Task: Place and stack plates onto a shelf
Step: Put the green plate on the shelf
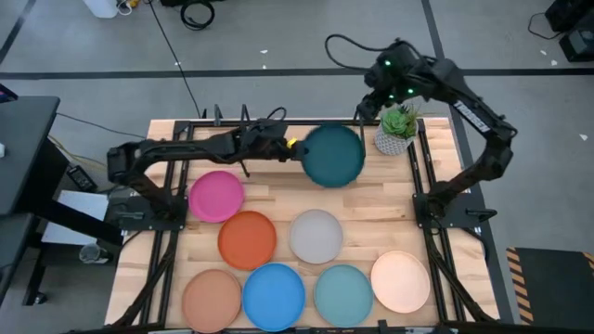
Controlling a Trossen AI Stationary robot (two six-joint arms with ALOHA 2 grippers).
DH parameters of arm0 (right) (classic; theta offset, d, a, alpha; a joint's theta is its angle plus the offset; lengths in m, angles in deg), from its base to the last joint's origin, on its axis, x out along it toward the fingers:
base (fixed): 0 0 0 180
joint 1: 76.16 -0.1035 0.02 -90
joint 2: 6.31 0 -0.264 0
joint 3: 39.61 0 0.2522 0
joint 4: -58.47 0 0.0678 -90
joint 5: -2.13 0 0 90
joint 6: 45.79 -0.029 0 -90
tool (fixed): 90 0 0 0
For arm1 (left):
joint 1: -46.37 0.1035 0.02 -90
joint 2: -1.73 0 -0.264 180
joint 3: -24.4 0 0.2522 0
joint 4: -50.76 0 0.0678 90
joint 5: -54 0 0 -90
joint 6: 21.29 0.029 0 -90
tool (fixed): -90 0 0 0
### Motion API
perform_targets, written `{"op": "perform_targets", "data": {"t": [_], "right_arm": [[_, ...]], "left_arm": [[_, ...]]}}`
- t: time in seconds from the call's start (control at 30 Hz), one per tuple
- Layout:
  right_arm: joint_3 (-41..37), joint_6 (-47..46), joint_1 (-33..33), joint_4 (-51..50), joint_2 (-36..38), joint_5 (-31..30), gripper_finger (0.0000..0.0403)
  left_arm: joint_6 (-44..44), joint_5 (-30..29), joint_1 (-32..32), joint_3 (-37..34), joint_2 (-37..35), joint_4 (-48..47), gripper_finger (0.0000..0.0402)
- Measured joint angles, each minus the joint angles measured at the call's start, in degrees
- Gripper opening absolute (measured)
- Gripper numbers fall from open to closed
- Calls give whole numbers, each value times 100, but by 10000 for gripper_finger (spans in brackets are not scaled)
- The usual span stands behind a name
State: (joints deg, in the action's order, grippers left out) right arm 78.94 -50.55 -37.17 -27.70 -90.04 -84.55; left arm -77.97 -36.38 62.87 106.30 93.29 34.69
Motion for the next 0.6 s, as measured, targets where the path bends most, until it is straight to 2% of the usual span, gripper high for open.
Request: {"op": "perform_targets", "data": {"t": [0.1, 0.3, 0.47, 0.6], "right_arm": [[0, 4, 38, -160, 227, -67, 193], [1, -1, 54, -235, 578, -373, 193], [2, -24, 39, -253, 678, -145, 192], [2, -106, -38, -305, 669, 70, 192]], "left_arm": [[-92, 199, 194, 0, 306, 66, 76], [85, 73, 491, 0, 646, -53, 60], [77, 294, 777, -2, 795, 200, 41], [144, -38, 884, -2, 795, 213, 39]]}}
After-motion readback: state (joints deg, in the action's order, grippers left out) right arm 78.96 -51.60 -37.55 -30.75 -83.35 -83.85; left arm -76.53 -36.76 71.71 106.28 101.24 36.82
